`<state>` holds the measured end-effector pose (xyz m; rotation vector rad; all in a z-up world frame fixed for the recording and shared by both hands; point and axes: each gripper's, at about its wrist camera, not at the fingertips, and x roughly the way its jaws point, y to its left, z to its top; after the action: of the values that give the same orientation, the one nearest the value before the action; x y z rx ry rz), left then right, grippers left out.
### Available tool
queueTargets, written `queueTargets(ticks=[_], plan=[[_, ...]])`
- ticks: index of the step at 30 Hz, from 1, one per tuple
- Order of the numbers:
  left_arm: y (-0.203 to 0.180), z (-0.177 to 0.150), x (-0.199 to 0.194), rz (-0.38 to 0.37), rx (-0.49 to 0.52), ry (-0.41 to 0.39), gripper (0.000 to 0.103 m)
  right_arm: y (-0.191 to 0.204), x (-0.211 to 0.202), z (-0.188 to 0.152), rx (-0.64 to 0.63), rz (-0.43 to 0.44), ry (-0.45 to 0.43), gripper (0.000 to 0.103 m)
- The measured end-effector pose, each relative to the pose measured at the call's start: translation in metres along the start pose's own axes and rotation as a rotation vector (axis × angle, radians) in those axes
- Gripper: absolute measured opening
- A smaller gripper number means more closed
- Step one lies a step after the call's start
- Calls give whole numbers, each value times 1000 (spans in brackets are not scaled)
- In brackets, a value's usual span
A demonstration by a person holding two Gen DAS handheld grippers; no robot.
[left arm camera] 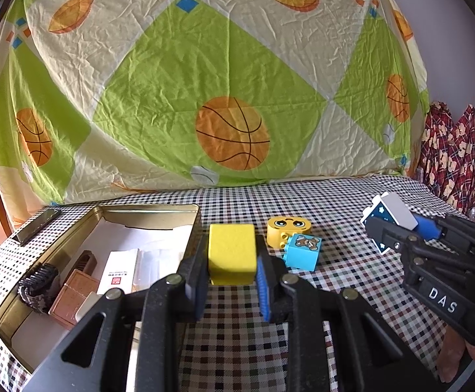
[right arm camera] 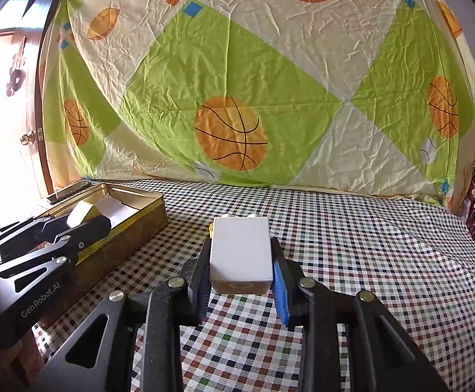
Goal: Organize rigid objects
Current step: 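Carry the yellow cube with the left tool while the right tool carries the white brick toward the gold tin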
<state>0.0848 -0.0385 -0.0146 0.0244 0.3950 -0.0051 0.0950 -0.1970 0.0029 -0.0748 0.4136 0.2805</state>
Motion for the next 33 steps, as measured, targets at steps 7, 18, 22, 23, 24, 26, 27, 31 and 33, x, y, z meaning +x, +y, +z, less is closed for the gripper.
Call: queueTargets(ticks=[7,18,22,23,24,26,27,31,33], plan=[[2,-1,-4,1,-5,-11,23,3,-4,-1,-14,7,-16,34],[5,-2,-10,-2,-15,-26,23,10,-11,-1,-37,18,-40,34],[6,-3,-13,-1,-18,-31,23,11,-13,-2,-44,27,-47,34],[6,-3,-14,-1,-19,-33,23,12,-13,-2,-46,29,-49,34],[7,-3,-15,-1,-21,-35,23,12,-14,-2,-48,31,-52,34],[8,-4,-17,-1,-25,-39,23,14,-17,-4,-55,38,-59,34],[8,-4,-18,-1,-26,-43,23,15,-18,-4,-59,39,-62,34],[9,-5,-22,1,-28,-57,23,17,-19,-3,-66,40,-71,34],[10,-5,-23,1,-29,-62,23,17,-20,-3,-67,42,-74,34]])
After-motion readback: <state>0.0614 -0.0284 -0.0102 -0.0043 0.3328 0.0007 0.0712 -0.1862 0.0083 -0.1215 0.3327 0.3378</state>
